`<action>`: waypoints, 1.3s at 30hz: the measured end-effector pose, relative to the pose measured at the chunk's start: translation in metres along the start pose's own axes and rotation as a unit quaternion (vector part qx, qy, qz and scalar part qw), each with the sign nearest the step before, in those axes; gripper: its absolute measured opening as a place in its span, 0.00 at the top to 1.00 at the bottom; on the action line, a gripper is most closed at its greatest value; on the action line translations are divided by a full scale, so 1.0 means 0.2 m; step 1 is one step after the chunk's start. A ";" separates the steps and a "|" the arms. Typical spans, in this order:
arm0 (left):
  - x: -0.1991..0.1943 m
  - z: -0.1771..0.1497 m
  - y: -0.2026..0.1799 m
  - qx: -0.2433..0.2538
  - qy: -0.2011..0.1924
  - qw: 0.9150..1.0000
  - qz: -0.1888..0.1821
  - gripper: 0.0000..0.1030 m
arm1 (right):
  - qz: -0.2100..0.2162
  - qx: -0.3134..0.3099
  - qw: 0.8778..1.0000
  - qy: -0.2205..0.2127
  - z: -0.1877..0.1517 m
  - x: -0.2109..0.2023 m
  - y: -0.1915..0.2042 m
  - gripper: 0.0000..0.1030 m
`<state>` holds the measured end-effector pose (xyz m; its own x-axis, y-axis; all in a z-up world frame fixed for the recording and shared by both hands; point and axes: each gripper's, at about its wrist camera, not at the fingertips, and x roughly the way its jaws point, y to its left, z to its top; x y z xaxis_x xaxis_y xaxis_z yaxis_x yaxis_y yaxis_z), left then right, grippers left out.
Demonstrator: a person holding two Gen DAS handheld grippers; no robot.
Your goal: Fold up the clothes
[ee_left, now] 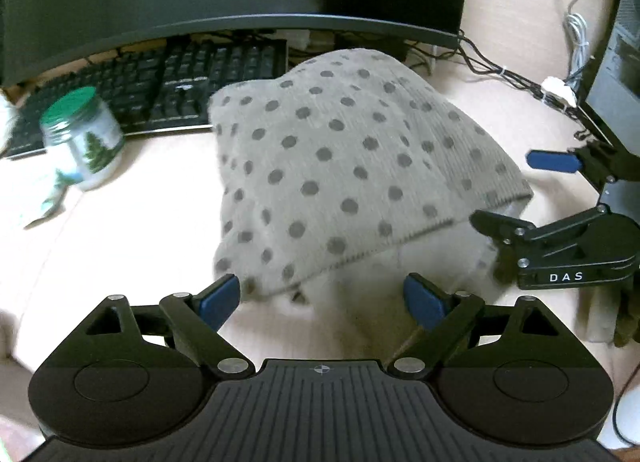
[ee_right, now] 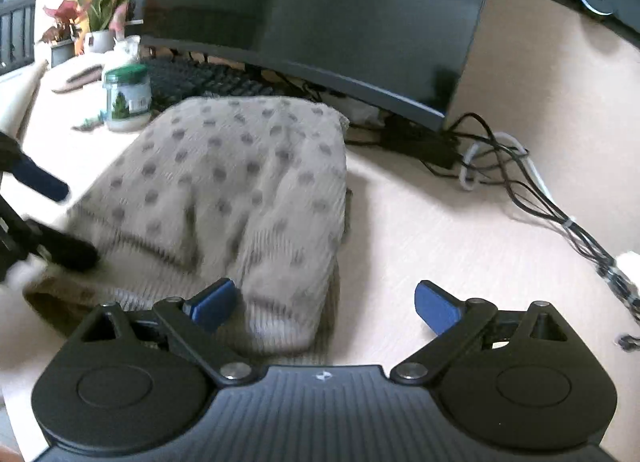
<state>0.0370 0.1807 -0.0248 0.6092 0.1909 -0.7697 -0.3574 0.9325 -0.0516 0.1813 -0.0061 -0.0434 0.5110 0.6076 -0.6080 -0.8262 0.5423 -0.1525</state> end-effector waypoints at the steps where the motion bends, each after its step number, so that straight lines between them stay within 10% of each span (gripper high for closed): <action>1: -0.03 -0.02 0.00 0.001 0.001 1.000 -0.001 0.10 | -0.001 0.009 1.000 0.006 -0.02 -0.02 0.00 0.06; 9: -0.22 -0.18 0.03 -0.053 -0.028 0.998 -0.030 0.07 | -0.028 0.147 0.988 0.034 -0.06 -0.24 -0.05 0.01; 14: -0.45 -0.22 -0.05 -0.103 -0.130 0.984 -0.070 0.00 | -0.016 0.185 0.980 -0.064 -0.07 -0.55 -0.02 0.00; 20: -0.62 -0.39 -0.32 -0.130 -0.195 0.972 0.015 0.00 | -0.011 0.120 0.986 -0.118 -0.13 -0.75 -0.01 0.00; 29: -0.76 -0.61 -0.75 -0.148 -0.156 0.972 0.089 0.00 | 0.021 0.104 0.993 -0.043 -0.41 -0.90 -0.07 0.00; 39: -0.84 -0.69 -0.90 -0.154 -0.149 0.967 0.137 0.00 | 0.050 0.072 0.993 -0.074 -0.49 -1.03 -0.08 0.00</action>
<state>-0.0981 -0.0615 0.0268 0.6231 0.5404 -0.5654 -0.6999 0.7080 -0.0946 0.0653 -0.1969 0.0075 0.4658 0.7357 -0.4918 -0.8379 0.5453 0.0222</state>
